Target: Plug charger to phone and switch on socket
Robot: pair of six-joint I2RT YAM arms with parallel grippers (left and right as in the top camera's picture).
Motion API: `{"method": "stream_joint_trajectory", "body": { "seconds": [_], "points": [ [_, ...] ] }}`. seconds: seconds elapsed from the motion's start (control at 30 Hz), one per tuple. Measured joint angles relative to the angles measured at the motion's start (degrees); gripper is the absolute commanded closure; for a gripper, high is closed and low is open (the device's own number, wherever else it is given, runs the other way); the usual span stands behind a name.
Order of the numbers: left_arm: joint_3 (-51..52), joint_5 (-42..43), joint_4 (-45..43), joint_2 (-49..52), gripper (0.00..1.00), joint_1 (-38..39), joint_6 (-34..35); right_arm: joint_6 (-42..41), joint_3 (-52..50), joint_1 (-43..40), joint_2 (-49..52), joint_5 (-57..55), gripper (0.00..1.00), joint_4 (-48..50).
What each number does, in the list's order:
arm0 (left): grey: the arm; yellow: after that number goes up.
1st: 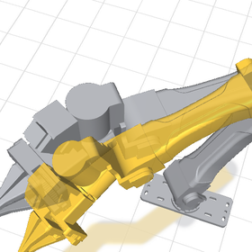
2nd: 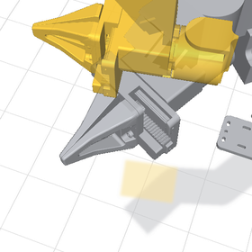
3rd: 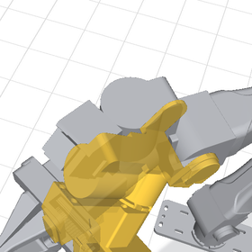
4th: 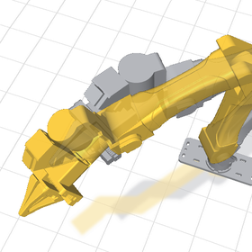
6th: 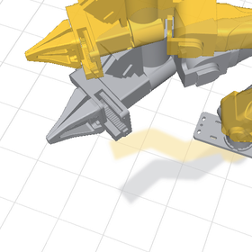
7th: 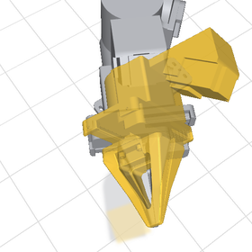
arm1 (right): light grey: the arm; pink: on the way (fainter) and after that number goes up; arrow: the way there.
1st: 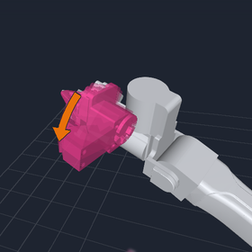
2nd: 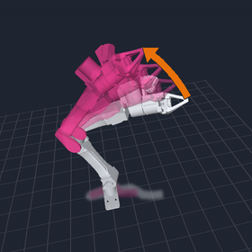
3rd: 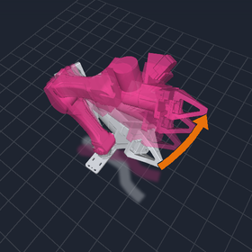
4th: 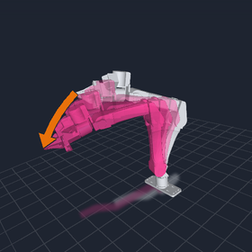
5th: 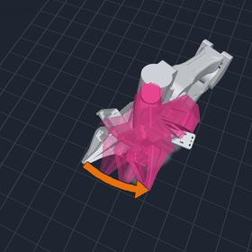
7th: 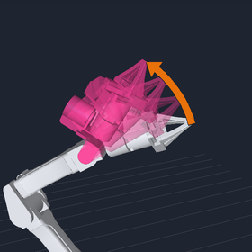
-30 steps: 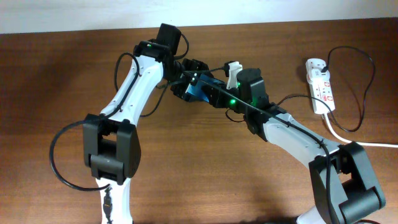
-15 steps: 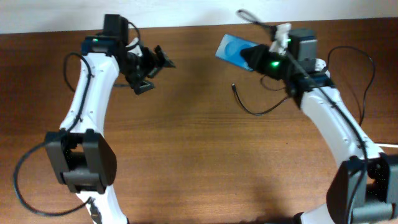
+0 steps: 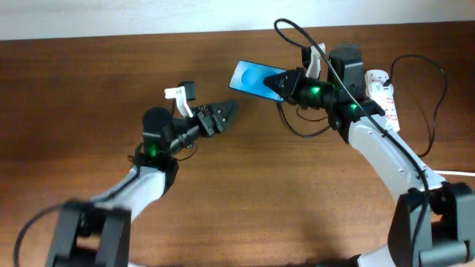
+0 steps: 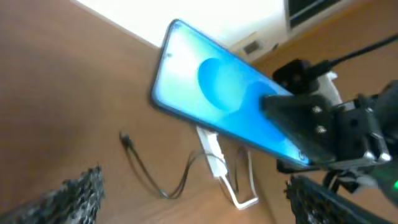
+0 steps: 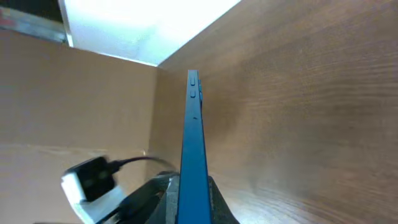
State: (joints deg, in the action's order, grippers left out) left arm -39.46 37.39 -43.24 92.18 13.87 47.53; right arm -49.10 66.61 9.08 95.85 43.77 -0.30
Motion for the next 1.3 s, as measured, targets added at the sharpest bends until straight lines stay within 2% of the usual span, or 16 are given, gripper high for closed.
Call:
{"method": "stream_joint_trajectory", "body": {
  "seconds": [0.1, 0.23, 0.3, 0.33, 0.43, 0.47, 0.6, 0.83, 1.07, 1.13, 1.17, 1.2, 1.3],
  "points": [
    [0.31, 4.85, -19.96, 11.89, 0.01, -2.23, 9.44, -11.32, -3.52, 0.33, 4.39, 0.96, 0.96, 15.91],
    [0.24, 4.42, -26.71, 15.63, 0.01, -2.23, 15.93, -17.77, -4.02, 5.53, 8.83, 0.26, 0.96, 23.3],
    [0.24, 3.04, -27.34, 15.63, 0.01, -2.23, 17.99, -19.71, -4.07, 8.57, 11.26, -0.11, 0.96, 25.92],
    [0.24, 1.73, -27.32, 15.63, 0.08, -2.23, 18.84, -19.91, -4.07, 9.01, 11.37, -0.35, 0.96, 26.03],
    [-1.51, -2.58, -27.43, 15.63, 0.13, -2.23, 21.79, -20.15, -4.07, 11.13, 11.37, -1.62, 0.96, 26.6],
    [-1.77, -4.07, -27.39, 15.65, 0.25, -2.23, 23.34, -20.52, -4.07, 11.23, 11.37, -1.95, 0.96, 26.95],
    [-2.14, -8.98, -27.15, 15.82, 0.48, -2.16, 28.89, -21.92, -4.07, 11.45, 11.37, -4.44, 0.96, 28.92],
    [-2.23, -13.27, -28.11, 16.13, 0.62, -2.23, 39.87, -23.82, -4.04, 12.83, 11.37, -7.61, 0.96, 29.99],
    [-2.21, -14.62, -28.63, 16.15, 0.62, -2.75, 44.39, -24.17, -4.04, 14.86, 11.37, -10.67, 0.96, 30.36],
    [-2.21, -15.06, -28.61, 16.15, 0.72, -2.75, 44.7, -24.2, -4.04, 15.52, 11.34, -11.76, 0.96, 30.38],
    [-2.21, -15.1, -28.57, 16.15, 0.82, -2.75, 44.83, -24.26, -4.0, 15.63, 11.34, -11.91, 0.96, 30.51],
    [-2.19, -15.19, -28.57, 16.22, 0.85, -2.75, 45.13, -24.28, -3.93, 15.74, 11.34, -11.89, 0.96, 30.62],
    [-2.1, -15.63, -28.59, 16.48, 0.87, -2.86, 45.72, -25.57, -3.78, 16.39, 11.13, -12.96, 0.96, 30.6]
  ]
}}
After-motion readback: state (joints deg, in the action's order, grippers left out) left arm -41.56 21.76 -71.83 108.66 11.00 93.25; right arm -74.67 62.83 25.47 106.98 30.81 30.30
